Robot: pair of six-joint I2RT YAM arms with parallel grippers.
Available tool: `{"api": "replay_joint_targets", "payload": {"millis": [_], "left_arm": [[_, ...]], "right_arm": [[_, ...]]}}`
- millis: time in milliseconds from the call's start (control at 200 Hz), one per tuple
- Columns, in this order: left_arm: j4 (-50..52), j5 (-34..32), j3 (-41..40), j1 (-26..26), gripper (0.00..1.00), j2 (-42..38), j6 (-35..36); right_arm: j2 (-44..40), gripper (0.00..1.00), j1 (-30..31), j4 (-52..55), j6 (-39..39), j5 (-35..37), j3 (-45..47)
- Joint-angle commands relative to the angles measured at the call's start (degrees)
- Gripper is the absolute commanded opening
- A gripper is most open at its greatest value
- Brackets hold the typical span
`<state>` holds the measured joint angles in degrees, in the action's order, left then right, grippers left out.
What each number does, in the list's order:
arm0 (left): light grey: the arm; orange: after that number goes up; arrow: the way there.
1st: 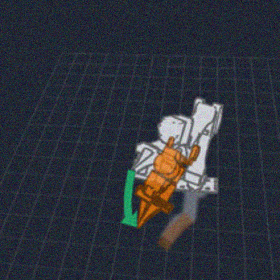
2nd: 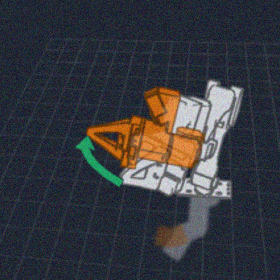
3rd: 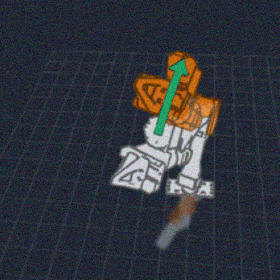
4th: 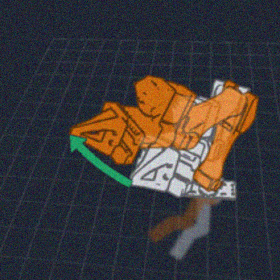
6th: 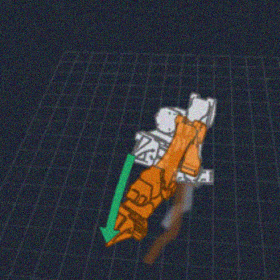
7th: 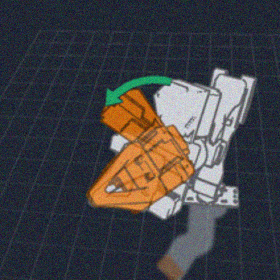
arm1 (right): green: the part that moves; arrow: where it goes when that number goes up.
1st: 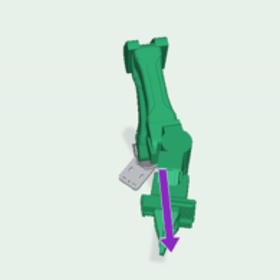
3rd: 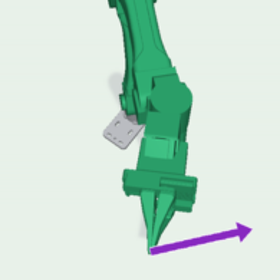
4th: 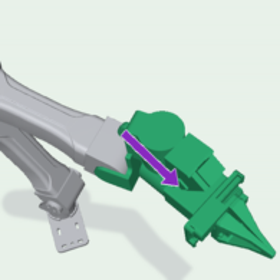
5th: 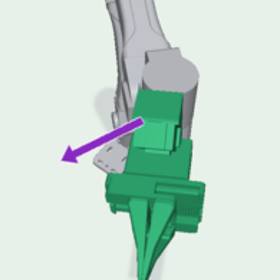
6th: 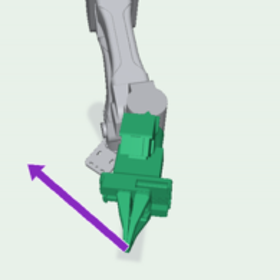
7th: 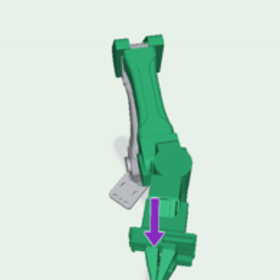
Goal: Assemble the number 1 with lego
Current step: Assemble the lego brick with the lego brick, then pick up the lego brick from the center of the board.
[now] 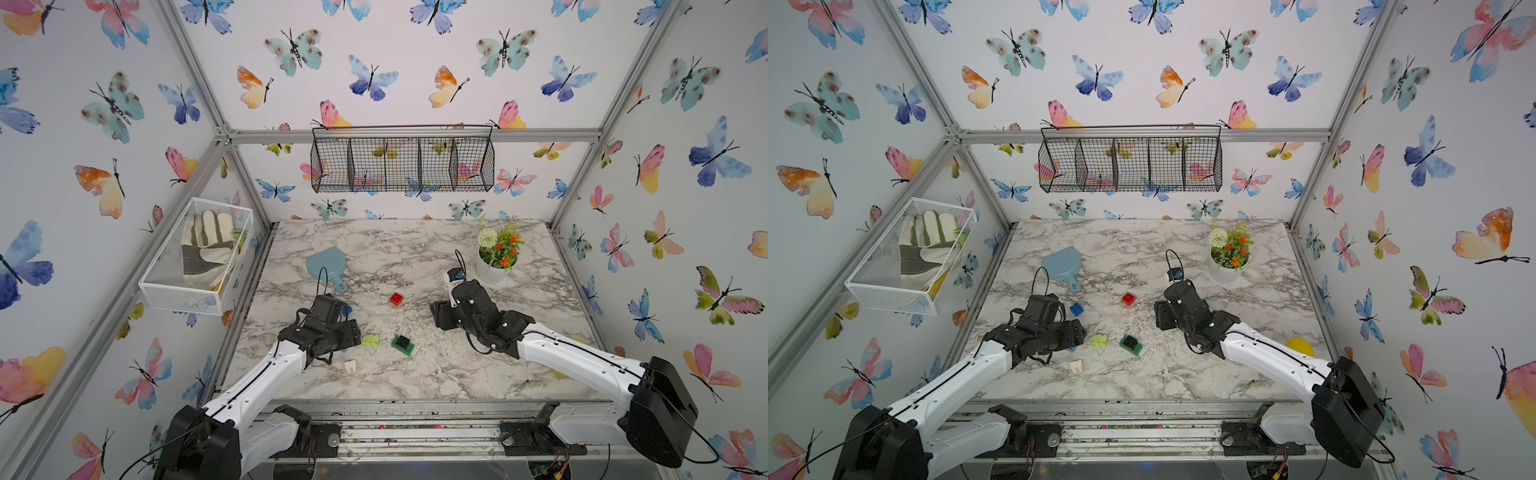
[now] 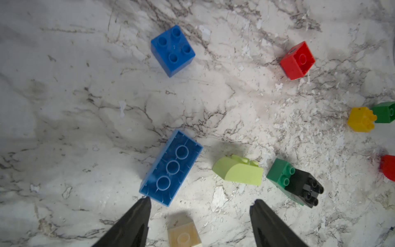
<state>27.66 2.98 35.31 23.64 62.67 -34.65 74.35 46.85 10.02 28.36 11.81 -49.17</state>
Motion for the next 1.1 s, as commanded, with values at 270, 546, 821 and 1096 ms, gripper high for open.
{"api": "replay_joint_targets", "payload": {"millis": [270, 546, 821, 1096], "left_arm": [[7.1, -4.4, -1.9, 7.7, 0.78, 1.0, -9.8], [6.1, -4.7, -3.2, 9.0, 0.68, 4.6, -11.2], [2.2, -2.1, -4.1, 9.3, 0.56, 8.6, -9.5], [1.3, -2.0, -4.6, 9.3, 0.36, 8.8, -8.6]], "right_arm": [[-0.6, 0.62, -1.3, -0.5, -0.9, -2.6, 1.6], [-1.4, 0.62, -1.3, -1.2, -0.5, -3.7, 3.4], [-2.6, 0.61, -1.3, -1.1, 0.6, -4.1, 4.4], [-2.7, 0.6, -1.3, -1.7, 1.6, -4.4, 5.0]]}}
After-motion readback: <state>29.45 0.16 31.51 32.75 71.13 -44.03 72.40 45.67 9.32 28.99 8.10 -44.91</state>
